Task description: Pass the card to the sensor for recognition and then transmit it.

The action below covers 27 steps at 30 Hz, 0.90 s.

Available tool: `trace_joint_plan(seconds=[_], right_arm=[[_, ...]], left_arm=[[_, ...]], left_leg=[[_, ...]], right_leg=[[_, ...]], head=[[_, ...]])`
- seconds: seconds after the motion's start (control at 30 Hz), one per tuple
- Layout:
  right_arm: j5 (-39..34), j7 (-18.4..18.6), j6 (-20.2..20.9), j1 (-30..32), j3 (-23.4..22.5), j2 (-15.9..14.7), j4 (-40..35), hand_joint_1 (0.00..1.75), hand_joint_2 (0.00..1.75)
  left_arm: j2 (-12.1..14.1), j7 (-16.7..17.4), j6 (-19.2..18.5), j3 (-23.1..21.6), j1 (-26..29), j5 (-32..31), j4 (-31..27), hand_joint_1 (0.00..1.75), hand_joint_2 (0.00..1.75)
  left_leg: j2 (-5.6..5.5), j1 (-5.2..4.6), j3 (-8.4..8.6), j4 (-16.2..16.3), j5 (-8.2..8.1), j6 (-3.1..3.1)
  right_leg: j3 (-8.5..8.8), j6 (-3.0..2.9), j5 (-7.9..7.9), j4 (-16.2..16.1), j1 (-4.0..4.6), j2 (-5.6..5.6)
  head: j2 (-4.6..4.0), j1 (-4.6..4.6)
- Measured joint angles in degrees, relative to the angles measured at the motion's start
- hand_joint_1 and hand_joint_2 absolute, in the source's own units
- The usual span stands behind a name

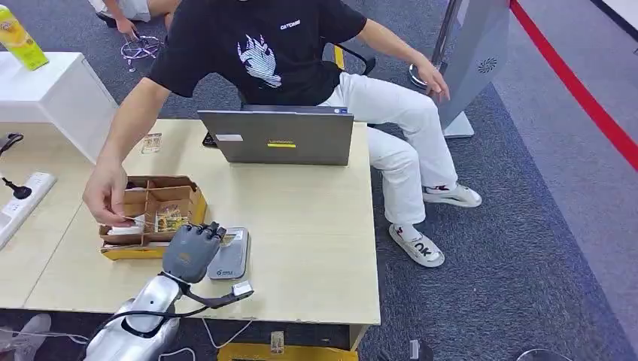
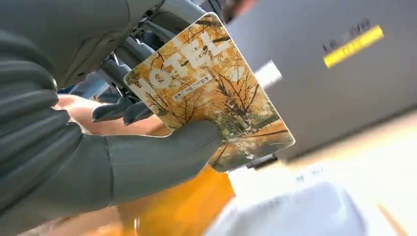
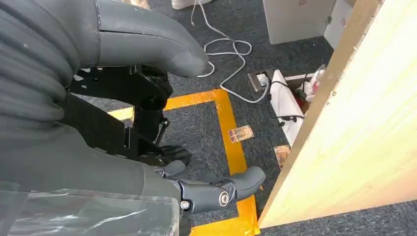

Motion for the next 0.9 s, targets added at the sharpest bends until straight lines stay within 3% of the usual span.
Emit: trace_joint_plan(seconds=[0.9], right_arm=[[-0.5,-0.1,0.7,0.2,0.0,0.0,0.0,0.00,1.75]], left_arm=[[-0.4,0.0,-1.7,0.0,-0.2,0.8,2.0,1.75,1.75]], left_leg=[[0.01,0.00,0.00,0.0,0.00,0.00]], right_leg=[[0.01,0.00,0.00,0.0,0.00,0.01]], head=[[0.00,0.00]])
